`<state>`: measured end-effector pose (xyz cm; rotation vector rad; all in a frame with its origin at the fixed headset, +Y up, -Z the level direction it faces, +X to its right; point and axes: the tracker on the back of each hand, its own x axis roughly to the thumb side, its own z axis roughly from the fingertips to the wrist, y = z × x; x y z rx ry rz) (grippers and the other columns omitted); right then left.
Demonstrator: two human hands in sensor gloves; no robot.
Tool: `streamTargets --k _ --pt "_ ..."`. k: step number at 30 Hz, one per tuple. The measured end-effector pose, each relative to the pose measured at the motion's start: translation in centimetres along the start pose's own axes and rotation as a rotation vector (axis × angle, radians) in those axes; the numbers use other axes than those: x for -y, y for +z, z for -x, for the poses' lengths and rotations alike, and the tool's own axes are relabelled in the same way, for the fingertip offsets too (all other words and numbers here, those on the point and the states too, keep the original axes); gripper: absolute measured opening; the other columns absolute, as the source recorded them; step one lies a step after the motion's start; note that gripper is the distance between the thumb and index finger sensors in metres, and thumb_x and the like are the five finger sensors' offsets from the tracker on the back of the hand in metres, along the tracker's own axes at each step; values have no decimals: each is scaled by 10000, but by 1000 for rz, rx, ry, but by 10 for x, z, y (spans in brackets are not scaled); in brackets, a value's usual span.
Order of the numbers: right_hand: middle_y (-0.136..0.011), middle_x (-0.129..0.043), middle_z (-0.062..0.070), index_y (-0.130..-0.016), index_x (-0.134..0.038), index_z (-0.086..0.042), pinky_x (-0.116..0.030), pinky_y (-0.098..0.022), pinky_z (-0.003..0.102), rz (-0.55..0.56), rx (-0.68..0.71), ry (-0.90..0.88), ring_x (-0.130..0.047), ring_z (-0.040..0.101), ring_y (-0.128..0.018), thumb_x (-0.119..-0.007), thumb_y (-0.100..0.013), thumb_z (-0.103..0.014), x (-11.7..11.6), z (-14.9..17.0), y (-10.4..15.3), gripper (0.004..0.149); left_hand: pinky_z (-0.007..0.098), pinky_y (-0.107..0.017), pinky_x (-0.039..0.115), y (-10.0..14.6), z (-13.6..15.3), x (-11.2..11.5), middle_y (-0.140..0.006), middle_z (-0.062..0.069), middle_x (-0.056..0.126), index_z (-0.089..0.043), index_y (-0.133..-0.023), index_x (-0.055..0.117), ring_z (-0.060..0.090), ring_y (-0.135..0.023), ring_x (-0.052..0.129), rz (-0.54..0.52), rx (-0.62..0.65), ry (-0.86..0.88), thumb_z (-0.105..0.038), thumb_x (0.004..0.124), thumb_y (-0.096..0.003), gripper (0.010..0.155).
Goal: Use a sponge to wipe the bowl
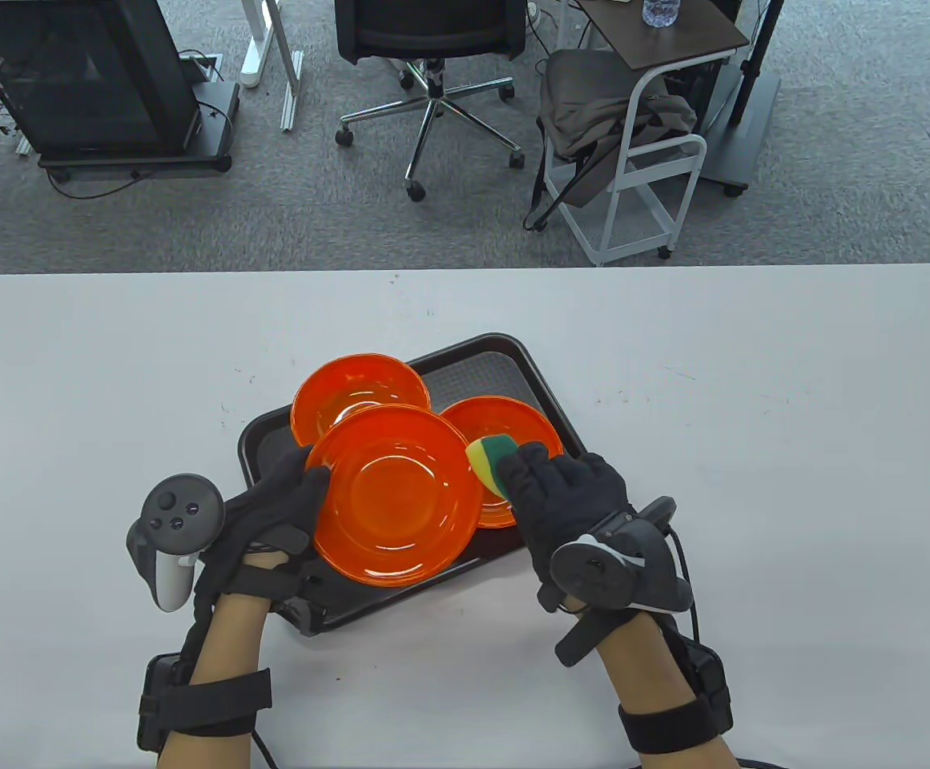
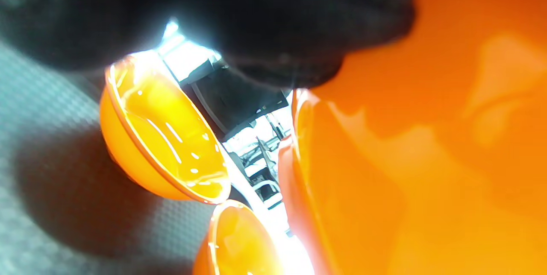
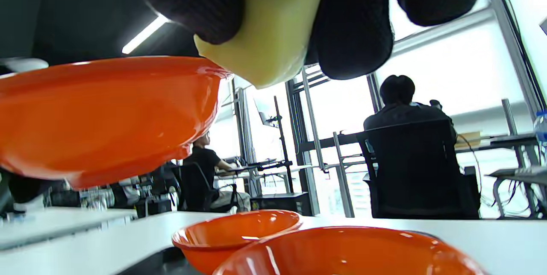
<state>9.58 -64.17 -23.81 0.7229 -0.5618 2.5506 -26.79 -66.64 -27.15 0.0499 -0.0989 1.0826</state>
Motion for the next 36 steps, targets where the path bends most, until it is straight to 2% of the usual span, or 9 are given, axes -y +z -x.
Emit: streamTargets --k 3,4,7,12,15,19,24,29,36 --pt "-956 -796 237 -970 -599 -129 -672 -541 667 79 -94 -317 -902 422 -707 -768 -530 -296 -3 12 3 500 308 -111 932 -1 3 2 -407 73 986 -113 -932 788 56 -49 1001 24 5 101 -454 752 -533 526" --pt "-955 -793 241 -971 -598 -125 -671 -540 668 101 -119 -491 -901 424 -705 -769 -531 -293 -6 17 4 501 308 -112 932 -1 3 3 -409 72 986 -111 -933 785 56 -51 1002 33 17 140 -454 751 -534 528" --pt "-962 -781 250 -975 -589 -114 -659 -545 675 93 -104 -798 -887 433 -717 -769 -538 -286 -14 23 3 503 308 -118 933 -2 2 8 -418 70 986 -116 -941 777 55 -60 1004 33 54 197 -457 748 -537 530" --pt "-967 -779 243 -974 -594 -122 -657 -550 676 111 -85 -859 -886 426 -726 -770 -537 -288 -16 24 3 499 303 -96 933 -2 1 12 -395 46 994 -126 -961 753 40 -30 995 53 26 160 -480 756 -543 548" --pt "-966 -782 239 -974 -595 -126 -657 -551 676 107 -76 -868 -886 424 -728 -770 -537 -288 -17 22 2 498 285 -60 933 -3 1 15 -310 -32 993 -105 -945 760 1 53 941 87 -5 62 -495 775 -535 566" --pt "-965 -786 231 -976 -590 -135 -660 -549 675 129 -78 -891 -892 418 -722 -765 -537 -288 -19 20 3 496 284 -51 931 -4 -1 24 -287 -58 987 -96 -955 737 -2 75 923 154 -24 13 -501 782 -529 589" --pt "-973 -781 218 -979 -584 -145 -660 -551 674 143 -85 -922 -893 412 -725 -758 -537 -286 -20 19 2 496 287 -52 930 -3 -9 29 -284 -58 987 -95 -965 723 2 77 921 220 0 -8 -506 785 -528 603" --pt "-973 -783 215 -982 -585 -158 -656 -554 677 139 -109 -1091 -894 412 -725 -754 -536 -279 -28 20 3 492 291 -46 928 0 -19 33 -275 -56 988 -95 -967 723 6 84 918 262 42 -35 -517 779 -527 612" --pt "-988 -766 214 -988 -573 -161 -653 -556 682 93 -112 -1190 -883 418 -740 -748 -538 -276 -36 17 2 496 291 -47 927 3 -28 45 -274 -56 988 -95 -975 709 8 84 916 350 79 -51 -537 757 -529 630"
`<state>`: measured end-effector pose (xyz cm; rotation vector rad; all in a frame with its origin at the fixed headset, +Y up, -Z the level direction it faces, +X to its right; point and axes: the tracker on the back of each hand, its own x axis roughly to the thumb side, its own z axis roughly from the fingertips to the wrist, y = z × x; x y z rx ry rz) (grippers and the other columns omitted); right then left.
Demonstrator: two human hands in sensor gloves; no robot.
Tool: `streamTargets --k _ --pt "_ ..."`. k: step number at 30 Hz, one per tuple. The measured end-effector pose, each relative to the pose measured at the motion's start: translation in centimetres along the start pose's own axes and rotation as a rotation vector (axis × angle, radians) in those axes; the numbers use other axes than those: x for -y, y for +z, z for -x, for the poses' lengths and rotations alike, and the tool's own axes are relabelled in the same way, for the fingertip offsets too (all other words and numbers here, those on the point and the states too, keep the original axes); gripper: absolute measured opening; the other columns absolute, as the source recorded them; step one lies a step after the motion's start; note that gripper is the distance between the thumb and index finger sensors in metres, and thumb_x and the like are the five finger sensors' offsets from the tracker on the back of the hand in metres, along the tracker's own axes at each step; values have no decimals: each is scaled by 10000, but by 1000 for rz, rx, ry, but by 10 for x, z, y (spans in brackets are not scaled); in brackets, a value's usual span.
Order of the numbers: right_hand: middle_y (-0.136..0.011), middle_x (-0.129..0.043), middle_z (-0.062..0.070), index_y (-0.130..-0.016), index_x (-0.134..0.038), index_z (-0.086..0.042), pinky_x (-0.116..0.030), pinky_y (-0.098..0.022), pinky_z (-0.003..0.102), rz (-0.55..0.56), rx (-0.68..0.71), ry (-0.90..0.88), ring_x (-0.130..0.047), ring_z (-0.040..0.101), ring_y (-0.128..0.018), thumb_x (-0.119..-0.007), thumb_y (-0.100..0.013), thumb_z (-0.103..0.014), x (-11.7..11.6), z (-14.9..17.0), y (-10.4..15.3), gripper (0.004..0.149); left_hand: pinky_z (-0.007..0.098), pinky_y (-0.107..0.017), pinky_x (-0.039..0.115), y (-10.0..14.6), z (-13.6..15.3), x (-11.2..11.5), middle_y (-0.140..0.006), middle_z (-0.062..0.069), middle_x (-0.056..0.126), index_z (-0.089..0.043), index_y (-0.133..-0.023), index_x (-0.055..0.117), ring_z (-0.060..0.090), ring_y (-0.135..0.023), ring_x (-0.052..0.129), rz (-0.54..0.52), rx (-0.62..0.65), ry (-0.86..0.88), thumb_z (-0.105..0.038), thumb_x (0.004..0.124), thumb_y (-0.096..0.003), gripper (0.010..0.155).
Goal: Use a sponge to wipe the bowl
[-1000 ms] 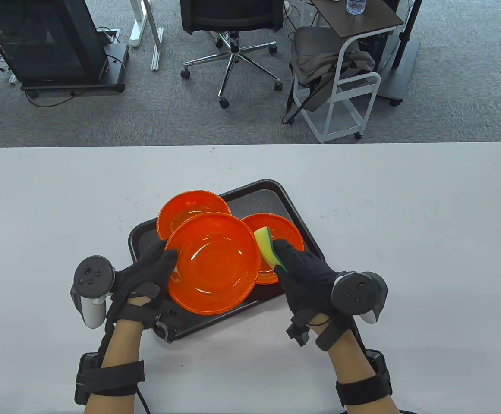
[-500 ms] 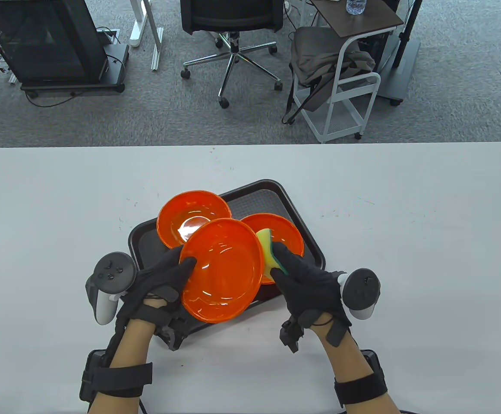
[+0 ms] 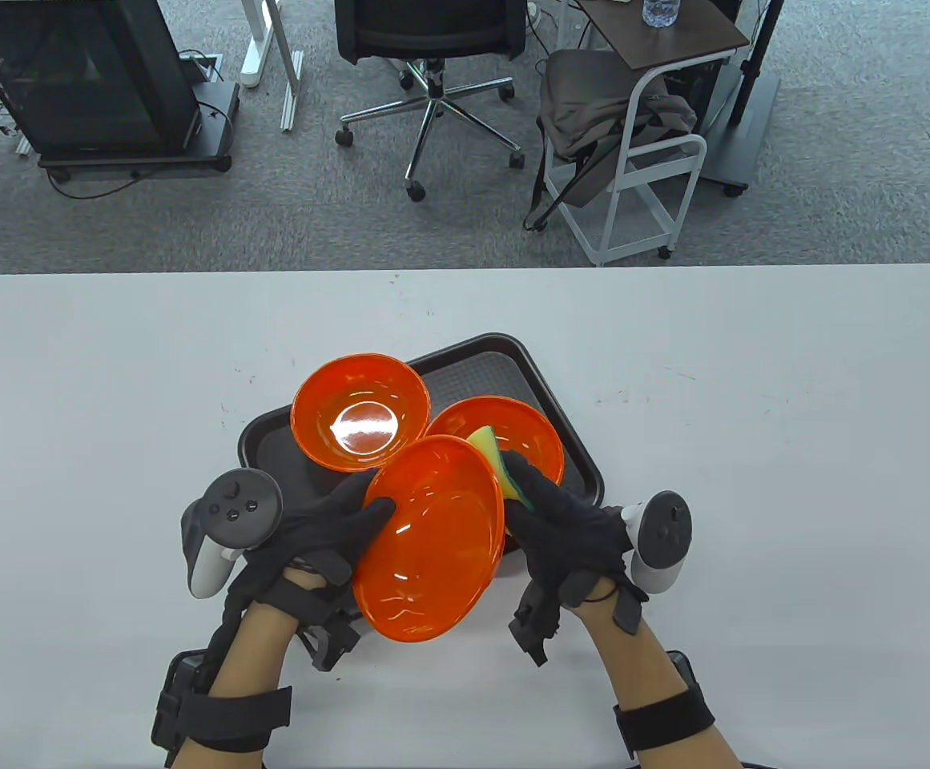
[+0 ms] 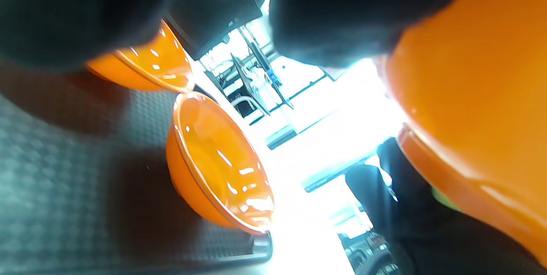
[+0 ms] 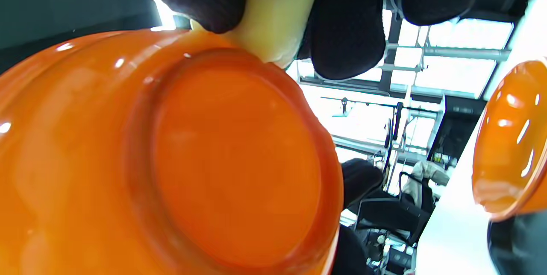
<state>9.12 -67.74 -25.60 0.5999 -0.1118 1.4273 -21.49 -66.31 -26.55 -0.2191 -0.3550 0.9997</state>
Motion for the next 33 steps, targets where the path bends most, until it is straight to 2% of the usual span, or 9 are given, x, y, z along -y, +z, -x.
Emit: streamTargets --k 5,9,13,18,20,23,29,33 --pt "-1013 -726 220 -998 -545 -159 -656 -555 683 -91 -30 -32 -881 424 -745 -740 -541 -259 -6 3 -2 506 291 -48 926 -4 -4 12 -278 -55 988 -83 -978 693 9 82 914 80 26 -30 -559 715 -529 655" --pt "-1009 -720 234 -999 -532 -140 -672 -543 674 -136 -60 -76 -904 418 -715 -736 -543 -253 -12 6 -3 512 289 -49 925 -5 -7 18 -281 -54 988 -81 -982 684 8 81 913 93 62 -2 -569 704 -529 666" --pt "-992 -735 242 -994 -524 -108 -684 -537 666 -184 -94 -58 -924 408 -690 -735 -542 -252 -18 10 -2 518 286 -52 926 -4 -11 21 -285 -59 986 -81 -990 663 6 75 912 57 98 -4 -579 696 -529 679" --pt "-955 -758 266 -975 -522 -50 -700 -527 656 -243 -130 -49 -949 393 -654 -738 -537 -249 -29 16 -2 528 281 -52 926 -3 -12 20 -284 -66 985 -83 -996 636 2 76 910 -53 143 -5 -590 691 -528 692" --pt "-942 -762 276 -966 -516 -25 -703 -524 653 -293 -154 -64 -956 390 -643 -739 -538 -249 -37 19 0 531 281 -50 926 -1 -12 17 -279 -65 985 -87 -994 651 3 80 909 -137 157 0 -590 697 -527 688" --pt "-914 -779 289 -952 -524 1 -712 -516 647 -305 -172 -96 -968 385 -615 -736 -536 -250 -46 22 1 530 278 -51 925 3 -12 9 -273 -68 984 -116 -989 697 1 81 907 -220 162 -31 -594 706 -525 666" --pt "-870 -804 308 -921 -533 46 -726 -509 635 -385 -200 -141 -991 376 -580 -749 -538 -262 -60 23 3 537 282 -54 925 9 -6 -8 -272 -71 984 -113 -917 775 6 81 910 -346 132 1 -573 726 -527 605" --pt "-833 -816 325 -894 -526 88 -748 -491 619 -389 -214 -184 -1010 367 -546 -754 -543 -277 -70 22 4 556 309 -92 929 15 5 -22 -321 -46 993 -91 -889 785 31 41 938 -472 90 14 -544 744 -521 585"
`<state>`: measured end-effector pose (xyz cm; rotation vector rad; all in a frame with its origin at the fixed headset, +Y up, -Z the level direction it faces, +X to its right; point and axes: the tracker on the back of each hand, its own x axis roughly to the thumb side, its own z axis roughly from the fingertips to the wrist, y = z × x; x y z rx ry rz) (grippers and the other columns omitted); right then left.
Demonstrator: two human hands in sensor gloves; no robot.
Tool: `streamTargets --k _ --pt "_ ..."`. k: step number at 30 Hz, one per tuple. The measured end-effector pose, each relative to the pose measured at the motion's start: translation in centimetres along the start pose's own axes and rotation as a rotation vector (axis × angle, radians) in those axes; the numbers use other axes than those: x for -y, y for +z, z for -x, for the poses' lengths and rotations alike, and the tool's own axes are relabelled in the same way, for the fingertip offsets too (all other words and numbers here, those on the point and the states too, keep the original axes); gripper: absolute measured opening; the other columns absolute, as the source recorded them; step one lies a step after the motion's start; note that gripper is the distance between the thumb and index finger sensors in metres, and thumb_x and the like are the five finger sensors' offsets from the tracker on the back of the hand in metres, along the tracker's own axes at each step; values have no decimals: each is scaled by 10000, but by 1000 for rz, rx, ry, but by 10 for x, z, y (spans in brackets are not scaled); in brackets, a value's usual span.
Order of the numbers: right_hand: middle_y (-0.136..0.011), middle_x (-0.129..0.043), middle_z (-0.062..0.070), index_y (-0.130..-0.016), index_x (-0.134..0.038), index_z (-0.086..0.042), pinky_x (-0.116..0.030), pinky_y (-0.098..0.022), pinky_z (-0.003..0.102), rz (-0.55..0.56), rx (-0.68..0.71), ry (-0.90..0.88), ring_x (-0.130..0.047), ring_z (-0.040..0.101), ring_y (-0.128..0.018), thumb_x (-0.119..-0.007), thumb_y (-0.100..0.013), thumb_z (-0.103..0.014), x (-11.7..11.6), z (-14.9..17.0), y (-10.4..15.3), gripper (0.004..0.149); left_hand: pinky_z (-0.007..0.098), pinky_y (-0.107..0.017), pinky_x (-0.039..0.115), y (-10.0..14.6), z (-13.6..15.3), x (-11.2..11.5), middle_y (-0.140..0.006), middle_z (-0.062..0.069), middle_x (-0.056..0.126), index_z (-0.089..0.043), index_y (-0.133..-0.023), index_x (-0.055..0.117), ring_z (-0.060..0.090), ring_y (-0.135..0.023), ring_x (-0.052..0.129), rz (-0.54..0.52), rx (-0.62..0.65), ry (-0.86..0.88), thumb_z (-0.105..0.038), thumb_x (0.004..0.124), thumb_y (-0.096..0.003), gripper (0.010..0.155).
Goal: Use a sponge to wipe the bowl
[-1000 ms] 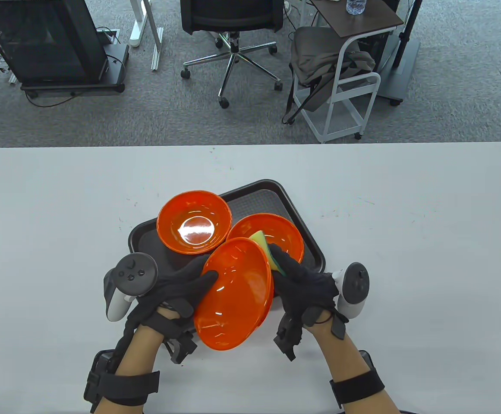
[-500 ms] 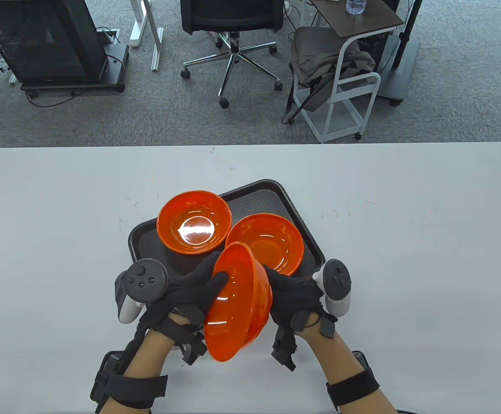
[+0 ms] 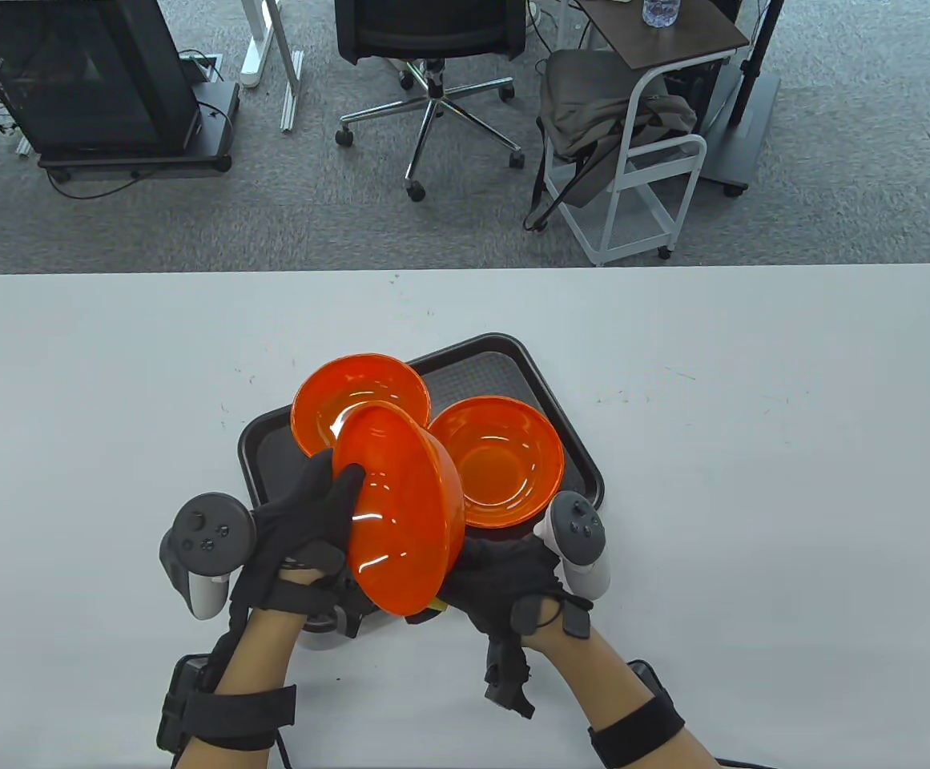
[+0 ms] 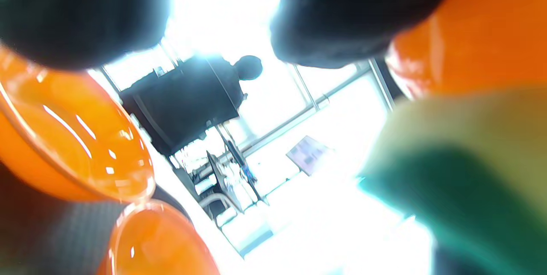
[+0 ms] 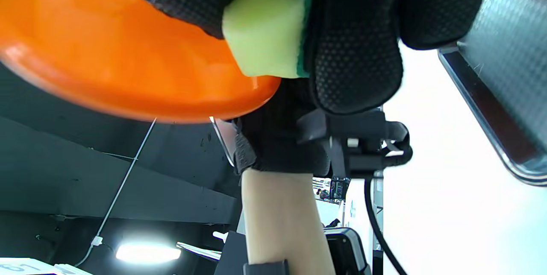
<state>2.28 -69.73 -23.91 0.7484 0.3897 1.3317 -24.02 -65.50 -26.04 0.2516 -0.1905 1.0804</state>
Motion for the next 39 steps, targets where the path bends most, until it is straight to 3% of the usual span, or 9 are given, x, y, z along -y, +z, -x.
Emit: streamTargets --k 4,8,18,22,26,32,35,39 --pt "-812 -826 329 -881 -529 102 -764 -481 607 10 3 13 -1024 359 -530 -754 -546 -290 -1 -3 0 562 338 -133 931 0 8 -15 -385 -15 995 -75 -896 755 60 -13 974 -114 -30 -31 -500 771 -513 573" --pt "-807 -828 331 -880 -533 102 -768 -477 603 48 18 35 -1025 356 -527 -754 -550 -295 5 -6 2 561 341 -133 932 0 12 -26 -388 -12 997 -72 -894 753 63 -16 979 -161 -48 -78 -485 785 -509 565" --pt "-830 -828 320 -914 -555 49 -747 -493 616 225 121 161 -1001 366 -558 -762 -552 -296 25 -25 12 541 314 -90 929 -1 12 -32 -328 -39 990 -84 -902 761 25 45 933 -135 -80 -188 -497 795 -509 572" --pt "-916 -800 266 -963 -565 -56 -713 -525 632 346 178 288 -936 398 -667 -758 -551 -301 34 -31 20 517 313 -84 928 -4 9 -27 -314 -38 992 -91 -904 773 26 55 928 -62 -34 -186 -501 808 -506 573" --pt "-983 -746 232 -994 -555 -140 -680 -546 648 420 240 233 -875 424 -742 -742 -560 -304 42 -36 25 500 310 -84 929 -5 0 -11 -308 -41 994 -106 -915 778 23 58 926 68 11 -181 -517 815 -504 582" --pt "-1041 -684 203 -1014 -531 -199 -638 -572 677 358 258 104 -814 456 -817 -717 -571 -303 50 -33 25 492 311 -83 928 -1 -7 25 -306 -38 995 -112 -920 777 26 59 924 225 58 -90 -542 797 -507 597" --pt "-1033 -690 218 -1016 -520 -181 -641 -569 687 287 215 63 -831 460 -812 -710 -570 -291 49 -31 23 497 308 -83 929 1 -9 35 -311 -42 994 -97 -921 763 23 57 923 273 68 -67 -560 770 -512 618" --pt "-1014 -719 216 -1015 -504 -157 -656 -564 684 223 183 135 -876 435 -782 -702 -571 -296 44 -29 19 506 305 -89 928 2 -10 39 -317 -47 992 -105 -931 752 22 52 920 302 93 -9 -580 753 -512 634"
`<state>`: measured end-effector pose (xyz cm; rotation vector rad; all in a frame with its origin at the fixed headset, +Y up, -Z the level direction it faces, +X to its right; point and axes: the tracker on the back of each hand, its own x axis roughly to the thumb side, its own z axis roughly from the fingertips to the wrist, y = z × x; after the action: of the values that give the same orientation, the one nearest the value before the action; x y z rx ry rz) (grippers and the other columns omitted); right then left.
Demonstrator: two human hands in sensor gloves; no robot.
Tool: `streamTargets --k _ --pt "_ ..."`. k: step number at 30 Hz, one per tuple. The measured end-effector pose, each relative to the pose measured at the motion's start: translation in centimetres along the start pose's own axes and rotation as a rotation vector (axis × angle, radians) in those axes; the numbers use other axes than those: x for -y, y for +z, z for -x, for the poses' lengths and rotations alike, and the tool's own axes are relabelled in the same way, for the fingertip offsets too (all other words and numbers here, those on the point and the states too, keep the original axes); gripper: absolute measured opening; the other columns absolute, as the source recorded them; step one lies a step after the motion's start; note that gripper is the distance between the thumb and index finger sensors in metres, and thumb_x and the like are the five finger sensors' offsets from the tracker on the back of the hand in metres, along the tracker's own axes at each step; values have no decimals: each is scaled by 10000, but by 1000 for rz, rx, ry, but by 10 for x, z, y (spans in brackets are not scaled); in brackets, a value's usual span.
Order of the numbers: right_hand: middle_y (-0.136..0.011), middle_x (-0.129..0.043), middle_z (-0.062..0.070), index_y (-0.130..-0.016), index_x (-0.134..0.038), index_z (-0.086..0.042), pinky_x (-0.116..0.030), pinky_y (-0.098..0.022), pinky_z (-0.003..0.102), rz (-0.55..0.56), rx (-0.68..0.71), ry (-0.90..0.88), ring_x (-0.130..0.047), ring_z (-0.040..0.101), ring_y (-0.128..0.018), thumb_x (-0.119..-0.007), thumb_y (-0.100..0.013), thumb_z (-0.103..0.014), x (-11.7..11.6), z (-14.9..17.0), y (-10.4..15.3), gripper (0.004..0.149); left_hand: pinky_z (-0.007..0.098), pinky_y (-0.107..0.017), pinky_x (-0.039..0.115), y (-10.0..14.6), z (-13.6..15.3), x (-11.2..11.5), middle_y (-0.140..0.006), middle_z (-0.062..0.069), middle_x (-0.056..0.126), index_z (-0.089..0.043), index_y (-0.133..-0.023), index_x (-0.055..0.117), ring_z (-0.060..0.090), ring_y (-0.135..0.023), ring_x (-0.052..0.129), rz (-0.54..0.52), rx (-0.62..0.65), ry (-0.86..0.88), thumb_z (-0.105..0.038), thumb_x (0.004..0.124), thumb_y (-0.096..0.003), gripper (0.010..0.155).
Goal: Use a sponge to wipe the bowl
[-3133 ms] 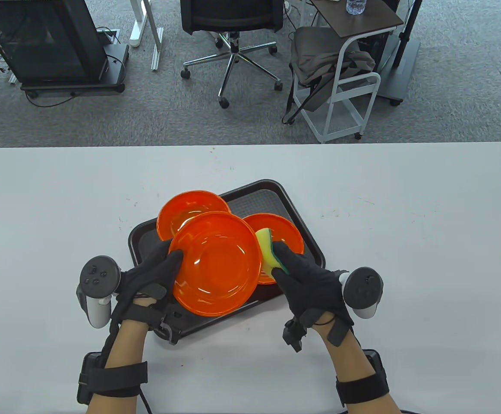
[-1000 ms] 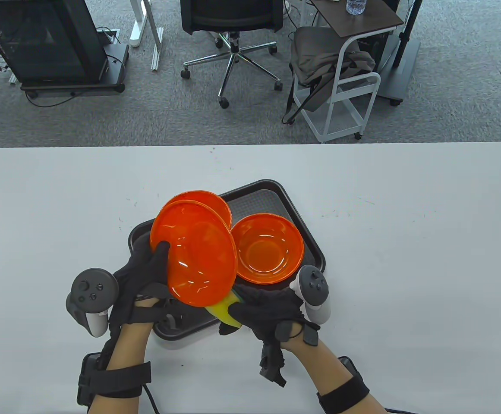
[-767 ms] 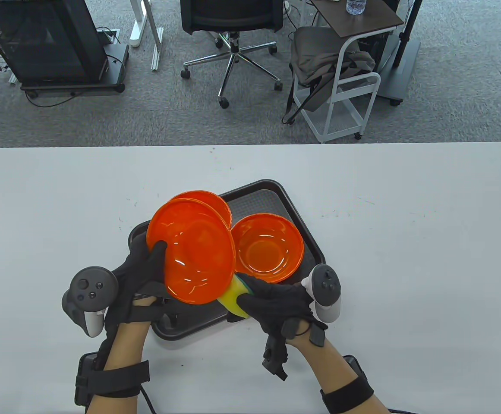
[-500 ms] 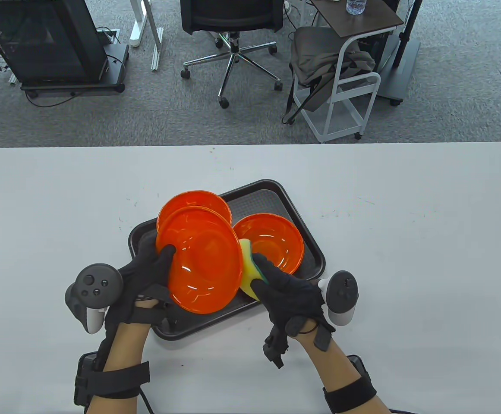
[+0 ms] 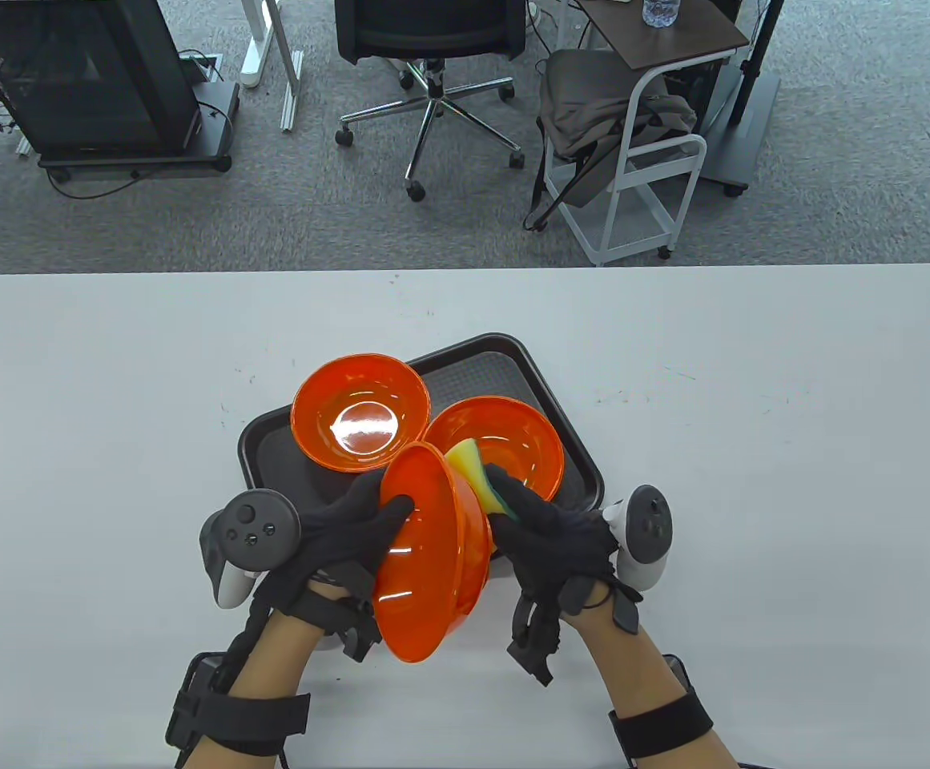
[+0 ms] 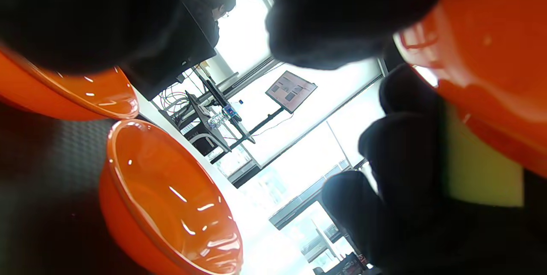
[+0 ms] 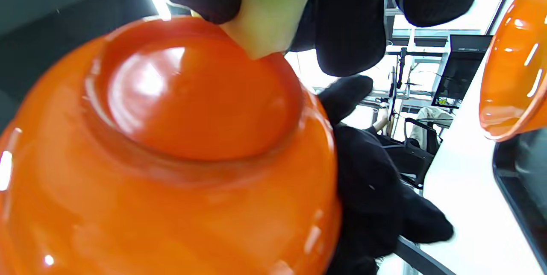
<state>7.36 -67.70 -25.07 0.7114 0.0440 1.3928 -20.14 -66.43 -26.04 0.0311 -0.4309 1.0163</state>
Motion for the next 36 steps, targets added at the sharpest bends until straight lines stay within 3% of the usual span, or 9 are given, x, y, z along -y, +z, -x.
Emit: streamTargets --k 10,21,27,36 --pt "-938 -773 261 -990 -502 -62 -692 -539 667 -43 -62 -13 -940 410 -696 -708 -565 -284 -11 9 -1 522 303 -91 929 1 1 -2 -314 -57 988 -105 -927 755 22 54 919 -71 28 23 -581 747 -509 634" --pt "-857 -800 311 -930 -486 65 -715 -523 644 -175 -144 -104 -978 402 -625 -710 -567 -291 -39 20 -3 555 302 -89 929 10 9 -33 -302 -63 986 -109 -875 798 23 60 918 -306 -11 9 -575 767 -506 595" --pt "-830 -813 322 -916 -495 79 -735 -507 629 -117 -154 -46 -992 400 -602 -719 -567 -294 -38 16 -1 558 303 -86 930 19 14 -56 -292 -64 988 -110 -860 812 25 68 918 -429 -71 -160 -571 780 -500 585" --pt "-836 -798 336 -925 -498 63 -726 -511 635 -53 -89 24 -980 406 -615 -720 -570 -295 -24 5 -2 551 305 -78 929 20 26 -63 -280 -63 989 -106 -822 833 29 79 915 -435 -144 -156 -556 797 -496 557"
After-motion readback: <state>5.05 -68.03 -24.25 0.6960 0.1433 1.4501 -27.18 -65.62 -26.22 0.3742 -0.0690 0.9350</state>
